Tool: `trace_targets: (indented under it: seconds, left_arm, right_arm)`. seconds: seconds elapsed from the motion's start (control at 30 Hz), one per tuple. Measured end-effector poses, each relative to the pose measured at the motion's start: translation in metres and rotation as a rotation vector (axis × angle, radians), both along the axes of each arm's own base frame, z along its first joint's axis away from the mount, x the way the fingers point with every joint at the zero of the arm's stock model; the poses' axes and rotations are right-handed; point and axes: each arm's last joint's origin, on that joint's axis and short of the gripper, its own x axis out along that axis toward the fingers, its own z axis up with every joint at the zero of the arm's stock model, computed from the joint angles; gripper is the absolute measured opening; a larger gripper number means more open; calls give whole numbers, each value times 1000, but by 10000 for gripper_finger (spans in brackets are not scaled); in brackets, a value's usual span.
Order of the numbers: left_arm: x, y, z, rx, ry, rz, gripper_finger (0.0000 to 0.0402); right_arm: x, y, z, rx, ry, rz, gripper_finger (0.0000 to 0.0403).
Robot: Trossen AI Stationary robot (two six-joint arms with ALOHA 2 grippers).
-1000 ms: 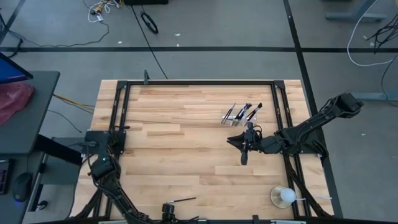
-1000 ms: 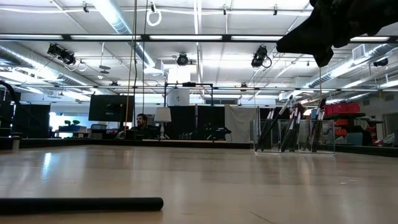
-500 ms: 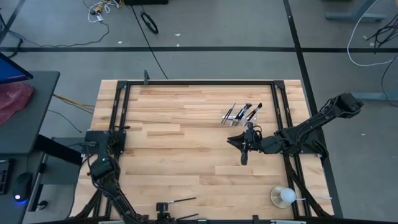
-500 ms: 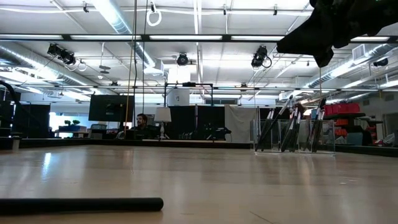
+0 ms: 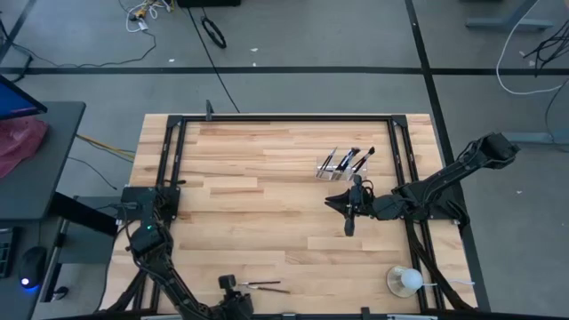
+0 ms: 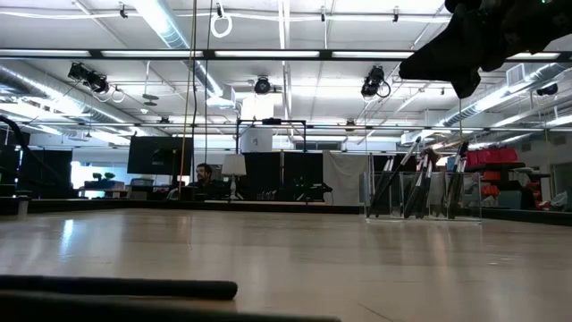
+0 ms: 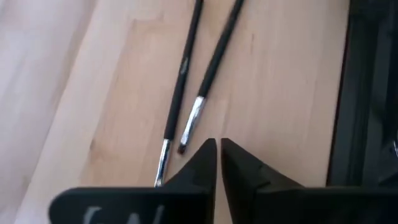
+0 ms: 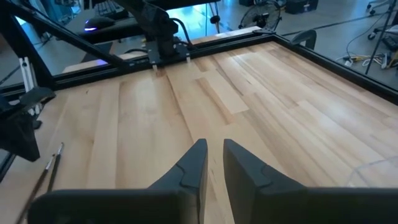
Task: Put items in baskets/containers
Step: Put the black eyeshadow brush into the transparent organizer
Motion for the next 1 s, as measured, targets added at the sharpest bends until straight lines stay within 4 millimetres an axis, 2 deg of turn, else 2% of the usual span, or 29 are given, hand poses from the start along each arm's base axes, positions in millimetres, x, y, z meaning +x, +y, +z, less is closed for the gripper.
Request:
trace_targets:
  seconds: [0.13, 0.27, 0.43, 0.6, 0.7, 0.8, 1.0]
  left_arm:
    - [2, 2, 1, 26, -57, 15, 20]
    - [5, 6, 3, 54, -123, 69, 40]
    - [6, 8, 4, 70, -156, 85, 97]
    - [-3, 19, 6, 117, -174, 200, 166]
    - [-7, 27, 12, 164, -198, 245, 194]
    - [-10, 33, 24, 186, -203, 261, 202]
    - [-11, 42, 29, 260, -178, 265, 186]
  right_arm:
    - [0, 0, 0, 2, 4, 5, 52]
    - [0, 1, -1, 21, 5, 21, 52]
    - [3, 3, -6, 54, 19, 34, 52]
    - [12, 8, -21, 80, 56, 20, 52]
    - [22, 14, -30, 106, 54, 69, 52]
    - [31, 25, -38, 127, 15, 181, 52]
    - [45, 55, -46, 92, -82, 373, 52]
